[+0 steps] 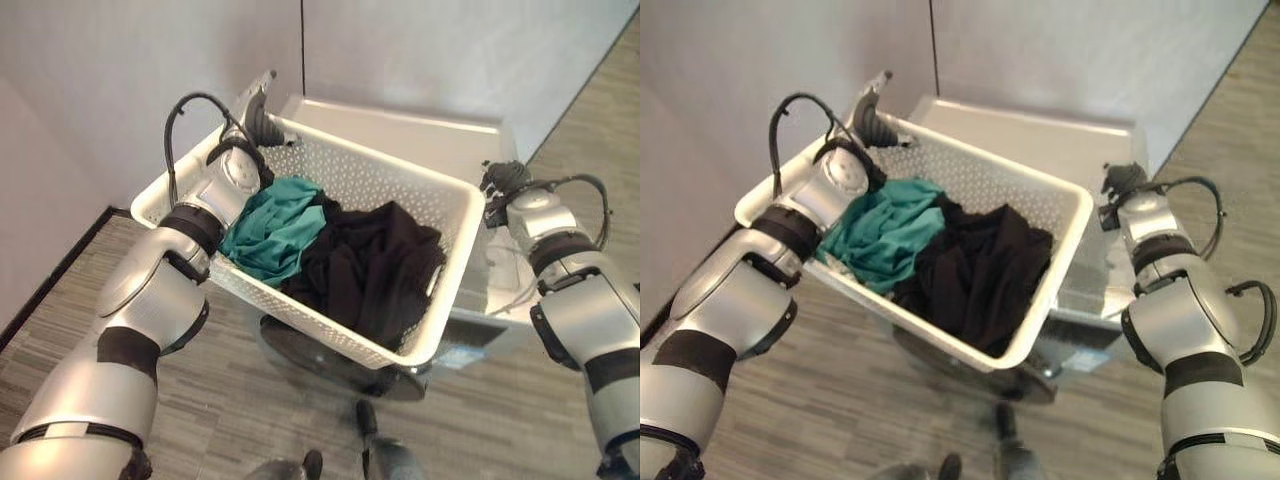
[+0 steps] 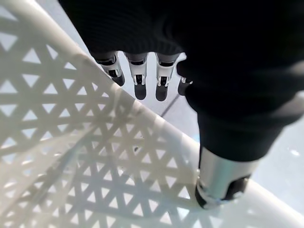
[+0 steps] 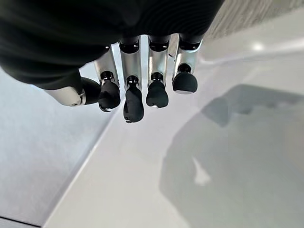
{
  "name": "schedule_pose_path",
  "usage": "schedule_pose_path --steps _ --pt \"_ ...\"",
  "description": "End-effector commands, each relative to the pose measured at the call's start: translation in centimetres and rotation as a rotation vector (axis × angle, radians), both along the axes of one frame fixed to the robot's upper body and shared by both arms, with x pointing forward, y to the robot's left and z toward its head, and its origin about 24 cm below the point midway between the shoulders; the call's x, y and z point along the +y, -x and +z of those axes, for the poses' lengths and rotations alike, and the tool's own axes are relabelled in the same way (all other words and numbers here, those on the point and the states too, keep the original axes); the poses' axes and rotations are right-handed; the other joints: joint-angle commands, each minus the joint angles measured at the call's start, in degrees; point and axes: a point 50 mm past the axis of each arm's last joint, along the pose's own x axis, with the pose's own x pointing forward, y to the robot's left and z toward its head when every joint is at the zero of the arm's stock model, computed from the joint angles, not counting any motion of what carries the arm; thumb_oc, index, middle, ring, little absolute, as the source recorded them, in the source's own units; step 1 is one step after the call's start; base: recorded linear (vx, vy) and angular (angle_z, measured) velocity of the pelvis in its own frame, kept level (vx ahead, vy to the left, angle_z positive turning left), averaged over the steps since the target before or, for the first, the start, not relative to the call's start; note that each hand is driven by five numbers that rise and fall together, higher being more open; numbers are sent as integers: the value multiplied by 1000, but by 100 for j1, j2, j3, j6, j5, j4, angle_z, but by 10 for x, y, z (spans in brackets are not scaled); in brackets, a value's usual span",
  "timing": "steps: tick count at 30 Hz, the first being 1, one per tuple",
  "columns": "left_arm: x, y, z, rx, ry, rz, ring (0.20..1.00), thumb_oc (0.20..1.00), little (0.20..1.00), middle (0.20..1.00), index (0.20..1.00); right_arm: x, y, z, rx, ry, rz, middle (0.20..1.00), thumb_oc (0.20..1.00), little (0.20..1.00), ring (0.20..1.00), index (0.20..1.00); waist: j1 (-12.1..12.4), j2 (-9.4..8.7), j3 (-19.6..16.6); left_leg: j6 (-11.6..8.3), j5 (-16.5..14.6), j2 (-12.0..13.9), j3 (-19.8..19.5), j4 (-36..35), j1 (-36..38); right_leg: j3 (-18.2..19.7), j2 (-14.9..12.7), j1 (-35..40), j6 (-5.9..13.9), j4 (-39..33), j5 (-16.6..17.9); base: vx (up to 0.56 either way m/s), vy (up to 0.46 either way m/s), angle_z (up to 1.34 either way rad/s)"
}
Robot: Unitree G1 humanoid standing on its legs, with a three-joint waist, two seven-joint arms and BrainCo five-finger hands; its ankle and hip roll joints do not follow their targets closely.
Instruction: Grab the laundry basket,head to the washer,open it,put in the laundry and shut it.
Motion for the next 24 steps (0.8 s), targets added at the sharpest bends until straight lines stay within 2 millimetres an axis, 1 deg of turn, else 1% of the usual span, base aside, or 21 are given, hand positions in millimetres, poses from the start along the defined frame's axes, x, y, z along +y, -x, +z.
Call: schedule_pose_path --steps 1,2,3,5,6,7,9,10,12,13,15,16,17,18,19,20,21,24 --pt "22 -1 9 -29 6 77 1000 1000 1000 1000 1000 -26 5 42 -102 65 -65 231 231 231 231 231 -147 221 -215 -251 224 343 -14 -420 -201 -60 73 202 319 60 -468 65 -90 -3" --pt "21 -1 8 -27 13 78 1000 1000 1000 1000 1000 -27 5 44 -107 67 -68 235 235 235 235 235 -152 214 -235 -268 221 374 -37 -440 -182 -85 85 238 299 38 -483 77 -118 4" --pt "21 -1 8 -29 22 78 1000 1000 1000 1000 1000 -28 6 45 -112 67 -72 263 263 263 263 263 -159 207 -250 -291 222 417 -58 -474 -159 -119 104 282 279 1 -507 45 -77 2" --pt "21 -2 5 -17 27 82 1000 1000 1000 1000 1000 -30 7 46 -116 70 -74 282 282 282 282 282 -184 189 -281 -325 213 477 -66 -519 -115 -156 131 362 255 -60 -541 37 -63 5" --pt "22 -2 3 -10 27 86 1000 1000 1000 1000 1000 -30 7 45 -109 79 -69 282 282 282 282 282 -195 174 -297 -339 206 502 -64 -539 -99 -160 147 393 245 -79 -556 58 -59 1" --pt "24 -2 -1 5 30 93 1000 1000 1000 1000 1000 -31 7 42 -93 96 -68 269 269 269 269 269 -225 160 -343 -364 206 560 -54 -591 -36 -159 171 448 226 -96 -591 45 -40 -2" --pt "23 -2 -4 17 43 88 1000 1000 1000 1000 1000 -33 8 41 -81 106 -71 247 247 247 247 247 -243 164 -361 -373 212 590 -45 -634 2 -162 182 486 215 -106 -609 35 -16 -2" --pt "20 -3 -5 26 64 79 1000 1000 1000 1000 1000 -35 9 40 -71 114 -77 256 256 256 256 256 -267 163 -379 -380 216 609 -28 -663 24 -159 192 511 211 -112 -624 32 -10 -3" --pt "14 -4 -2 29 52 76 1000 1000 1000 1000 1000 -40 11 43 -53 139 -99 266 266 266 266 266 -323 176 -409 -391 225 660 22 -728 79 -136 215 527 212 -87 -656 15 -3 -2" --pt "11 -5 3 23 34 76 1000 1000 1000 1000 1000 -41 11 47 -55 149 -107 260 260 260 260 260 -346 186 -398 -396 231 673 45 -746 97 -117 230 516 215 -58 -669 0 0 0" --pt "3 -6 17 -2 24 77 1000 1000 1000 1000 1000 -37 9 59 -69 167 -108 260 260 260 260 260 -403 207 -381 -403 256 699 92 -813 107 -90 249 470 229 -38 -664 -8 -1 -5" --pt "-2 -6 27 -19 32 72 1000 1000 1000 1000 1000 -32 7 69 -85 181 -101 256 256 256 256 256 -430 224 -357 -406 277 710 127 -834 72 -77 260 415 237 -37 -656 -56 -3 -11" --pt "-8 -5 44 -53 34 60 1000 1000 1000 1000 1000 -23 4 84 -110 203 -89 250 250 250 250 250 -490 253 -323 -409 313 713 159 -866 -5 -28 294 308 240 -28 -642 -57 -1 -16" --pt "-8 -5 45 -54 34 60 1000 1000 1000 1000 1000 -23 4 84 -111 204 -89 247 247 247 247 247 -489 256 -324 -410 314 713 162 -865 -12 -25 295 298 240 -23 -643 -65 -11 -26" --pt "-18 -3 62 -91 38 41 1000 1000 1000 1000 1000 -18 2 99 -140 223 -83 241 241 241 241 241 -565 286 -288 -418 351 709 170 -875 -121 29 337 184 224 -13 -643 -27 -9 -22" --pt "-18 -3 62 -92 38 41 1000 1000 1000 1000 1000 -18 3 99 -141 223 -83 241 241 241 241 241 -565 290 -291 -419 352 709 170 -875 -131 29 338 170 224 -7 -644 -46 -23 -13" --pt "-23 -1 78 -130 37 34 1000 1000 1000 1000 1000 -10 1 111 -174 229 -68 238 238 238 238 238 -635 318 -246 -431 393 708 203 -875 -265 72 365 61 212 -12 -631 0 0 0" --pt "-24 0 84 -141 46 33 1000 1000 1000 1000 1000 -6 0 117 -193 228 -60 235 235 235 235 235 -670 340 -232 -442 411 707 217 -875 -349 94 384 -13 208 -23 -612 -15 -18 -9"
